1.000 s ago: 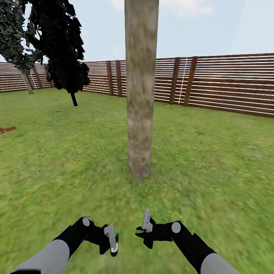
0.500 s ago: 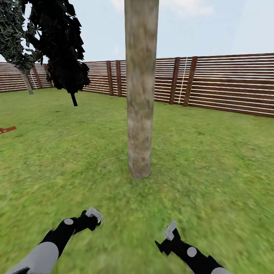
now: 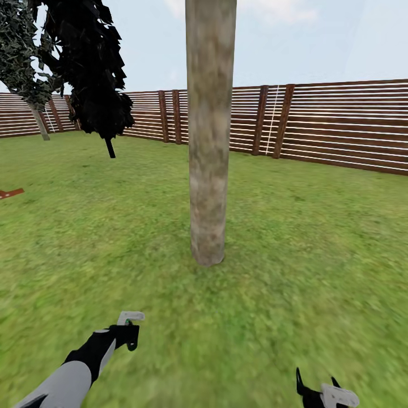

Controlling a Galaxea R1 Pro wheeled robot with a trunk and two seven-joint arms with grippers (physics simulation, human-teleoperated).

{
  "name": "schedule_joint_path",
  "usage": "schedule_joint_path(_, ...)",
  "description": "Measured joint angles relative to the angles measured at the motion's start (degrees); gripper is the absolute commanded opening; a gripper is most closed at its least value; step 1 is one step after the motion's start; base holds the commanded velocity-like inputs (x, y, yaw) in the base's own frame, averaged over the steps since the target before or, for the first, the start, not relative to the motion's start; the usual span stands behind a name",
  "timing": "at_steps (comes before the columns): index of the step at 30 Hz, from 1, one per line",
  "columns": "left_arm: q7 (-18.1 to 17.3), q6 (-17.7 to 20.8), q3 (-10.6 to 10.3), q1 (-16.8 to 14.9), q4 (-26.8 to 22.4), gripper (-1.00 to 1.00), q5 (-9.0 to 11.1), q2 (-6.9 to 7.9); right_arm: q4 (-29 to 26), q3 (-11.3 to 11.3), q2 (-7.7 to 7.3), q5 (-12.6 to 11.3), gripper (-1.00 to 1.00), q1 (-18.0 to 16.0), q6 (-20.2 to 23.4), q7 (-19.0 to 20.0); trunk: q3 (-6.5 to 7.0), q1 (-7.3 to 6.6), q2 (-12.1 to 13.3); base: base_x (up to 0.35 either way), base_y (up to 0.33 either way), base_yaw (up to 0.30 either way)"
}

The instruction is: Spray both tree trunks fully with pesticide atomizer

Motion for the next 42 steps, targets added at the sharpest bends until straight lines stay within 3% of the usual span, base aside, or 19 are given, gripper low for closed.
schedule_joint_path(5,0.02,0.48,0.16,-0.01,0.06,-1.00,0.14,-0.22,0.13,2.51,0.54,-0.15,1.00,0.04,-0.03,-0.06,0.00,0.00,0.00,0.135,0.000,0.000)
schedule_joint_path(8,0.28,3.87,-0.08,-0.24,-0.03,-1.00,0.06,-1.74,0.14,2.68,1.17,-0.31,1.00,0.03,0.12,-0.12,0.00,0.00,0.00,0.320,0.000,0.000)
schedule_joint_path(11,2.87,6.66,-0.43,-0.54,-0.13,-1.00,-0.03,-2.81,0.21,2.67,1.29,-0.34,1.00,0.04,0.15,-0.13,0.00,0.00,0.00,0.335,0.000,-0.122)
schedule_joint_path(18,3.60,7.14,-0.46,-0.61,-0.14,-1.00,-0.02,-2.86,0.31,2.65,1.31,-0.43,1.00,0.03,0.22,-0.21,0.00,0.00,0.00,0.250,0.000,-0.283)
schedule_joint_path(39,3.67,7.16,-0.45,-2.34,-0.28,-1.00,0.10,-3.00,0.32,2.67,1.31,-0.41,1.00,0.03,0.24,-0.15,-0.01,0.00,0.00,-0.034,-0.001,-0.260)
schedule_joint_path(42,3.62,7.64,-0.45,-3.05,-3.88,-1.00,0.20,-3.82,0.32,2.67,1.31,-0.32,1.00,0.04,0.24,-0.11,0.00,0.00,0.00,-0.028,0.000,-0.002)
